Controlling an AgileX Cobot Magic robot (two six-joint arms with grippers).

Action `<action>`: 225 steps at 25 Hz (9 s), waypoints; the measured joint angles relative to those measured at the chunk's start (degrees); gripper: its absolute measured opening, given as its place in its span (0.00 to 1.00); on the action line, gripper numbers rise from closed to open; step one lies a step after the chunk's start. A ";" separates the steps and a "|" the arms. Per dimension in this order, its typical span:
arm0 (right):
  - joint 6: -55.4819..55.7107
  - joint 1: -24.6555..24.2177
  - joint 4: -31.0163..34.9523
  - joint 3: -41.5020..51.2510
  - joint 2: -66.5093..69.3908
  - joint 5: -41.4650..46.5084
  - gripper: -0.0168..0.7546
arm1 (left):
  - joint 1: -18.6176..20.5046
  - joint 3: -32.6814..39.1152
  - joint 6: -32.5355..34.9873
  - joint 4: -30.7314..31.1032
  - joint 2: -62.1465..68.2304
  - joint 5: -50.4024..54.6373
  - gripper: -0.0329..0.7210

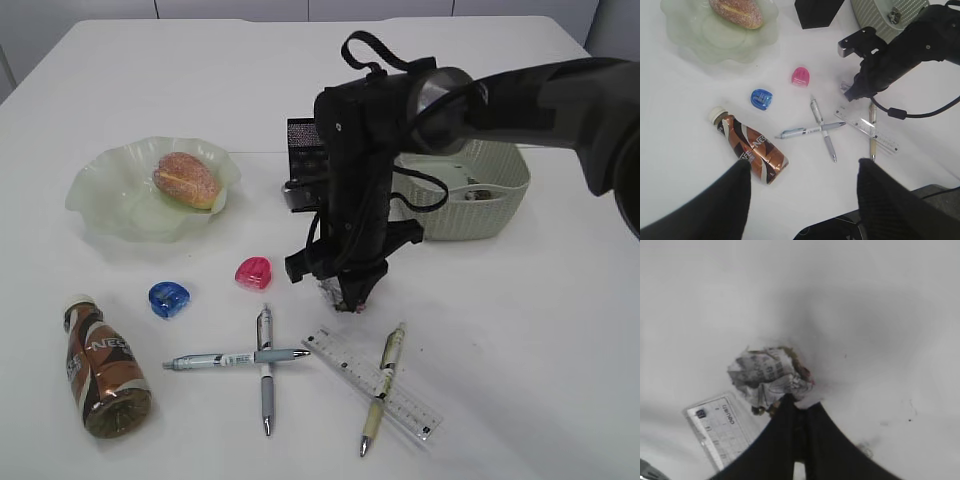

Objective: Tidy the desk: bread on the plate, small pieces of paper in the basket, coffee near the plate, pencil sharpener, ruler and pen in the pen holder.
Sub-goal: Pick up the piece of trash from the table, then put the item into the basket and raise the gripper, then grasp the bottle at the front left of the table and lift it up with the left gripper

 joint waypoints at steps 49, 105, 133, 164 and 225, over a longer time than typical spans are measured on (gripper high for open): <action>0.98 -19.85 -4.14 -11.87 -5.79 -6.34 0.43 | 0.00 0.00 -1.29 -2.08 0.00 0.00 0.69; -0.25 -19.85 5.30 -16.38 -20.64 4.86 0.59 | 0.00 0.00 -1.72 -0.16 0.00 0.00 0.69; -0.25 -19.85 6.91 -16.38 -20.90 4.86 0.59 | -5.95 9.03 -22.19 7.38 14.85 -0.37 0.68; -0.74 -19.85 13.99 -16.38 -20.90 4.86 0.59 | -3.86 9.08 -40.07 9.35 40.90 -8.23 0.68; -1.32 -19.85 13.89 -16.38 -20.90 4.86 0.59 | -1.73 8.98 -39.17 6.00 57.00 -21.56 0.60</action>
